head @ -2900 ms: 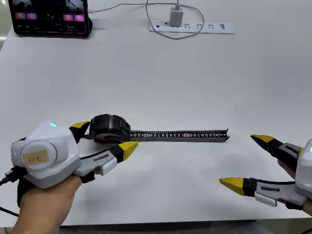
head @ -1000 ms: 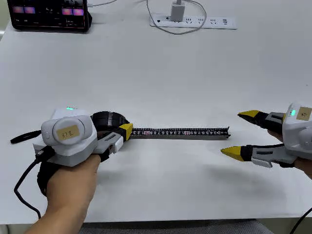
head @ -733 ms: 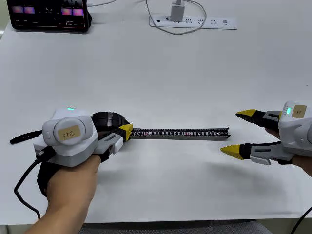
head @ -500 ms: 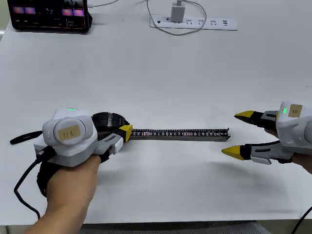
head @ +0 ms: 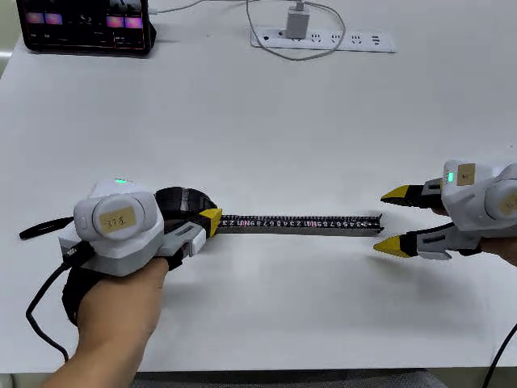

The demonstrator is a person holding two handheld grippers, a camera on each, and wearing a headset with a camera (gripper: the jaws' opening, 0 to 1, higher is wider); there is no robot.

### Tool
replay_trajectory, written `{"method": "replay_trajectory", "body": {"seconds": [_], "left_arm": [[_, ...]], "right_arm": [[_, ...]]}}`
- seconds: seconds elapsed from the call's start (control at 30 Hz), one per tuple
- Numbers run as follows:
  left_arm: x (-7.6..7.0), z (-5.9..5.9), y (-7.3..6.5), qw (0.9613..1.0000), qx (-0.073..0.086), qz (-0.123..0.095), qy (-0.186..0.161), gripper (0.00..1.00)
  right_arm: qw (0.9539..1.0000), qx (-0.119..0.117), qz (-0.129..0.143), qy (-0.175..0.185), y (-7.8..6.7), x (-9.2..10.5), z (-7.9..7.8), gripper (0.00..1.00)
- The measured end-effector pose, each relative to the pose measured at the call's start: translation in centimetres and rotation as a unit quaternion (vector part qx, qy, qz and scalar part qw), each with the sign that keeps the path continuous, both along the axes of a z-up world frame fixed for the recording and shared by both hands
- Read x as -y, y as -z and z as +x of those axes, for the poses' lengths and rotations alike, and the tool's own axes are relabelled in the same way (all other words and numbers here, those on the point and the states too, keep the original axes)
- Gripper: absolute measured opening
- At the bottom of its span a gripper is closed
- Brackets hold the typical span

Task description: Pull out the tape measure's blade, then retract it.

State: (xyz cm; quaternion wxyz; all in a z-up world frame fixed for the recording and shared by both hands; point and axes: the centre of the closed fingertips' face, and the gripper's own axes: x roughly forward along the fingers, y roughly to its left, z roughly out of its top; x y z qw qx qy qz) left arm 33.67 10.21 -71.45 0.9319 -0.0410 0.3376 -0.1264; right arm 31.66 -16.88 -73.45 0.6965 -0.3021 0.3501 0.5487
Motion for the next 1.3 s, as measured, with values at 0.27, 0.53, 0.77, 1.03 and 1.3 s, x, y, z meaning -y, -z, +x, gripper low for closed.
{"method": "replay_trajectory", "body": {"seconds": [0.27,0.53,0.77,1.03,1.3], "left_arm": [[0.0,0.1,0.1,1.0000,-0.002,-0.001,0.001,0.58],[0.0,0.1,0.1,1.0000,-0.003,-0.001,0.002,0.58],[0.0,0.1,0.2,1.0000,-0.004,-0.003,0.003,0.58],[-0.1,0.2,0.2,1.0000,-0.004,-0.005,-0.003,0.58],[-0.1,0.2,0.3,0.9999,-0.006,-0.007,-0.013,0.59]], "right_arm": [[0.9989,-0.016,-0.021,-0.039,1.1,-0.1,-0.3,0.28],[0.9970,-0.024,-0.038,-0.063,1.6,0.0,0.0,0.21],[0.9958,-0.037,-0.044,-0.071,1.7,0.1,0.2,0.14],[0.9952,-0.038,-0.045,-0.078,1.7,0.2,0.2,0.12],[0.9950,-0.034,-0.052,-0.078,1.7,0.2,0.3,0.11]]}}
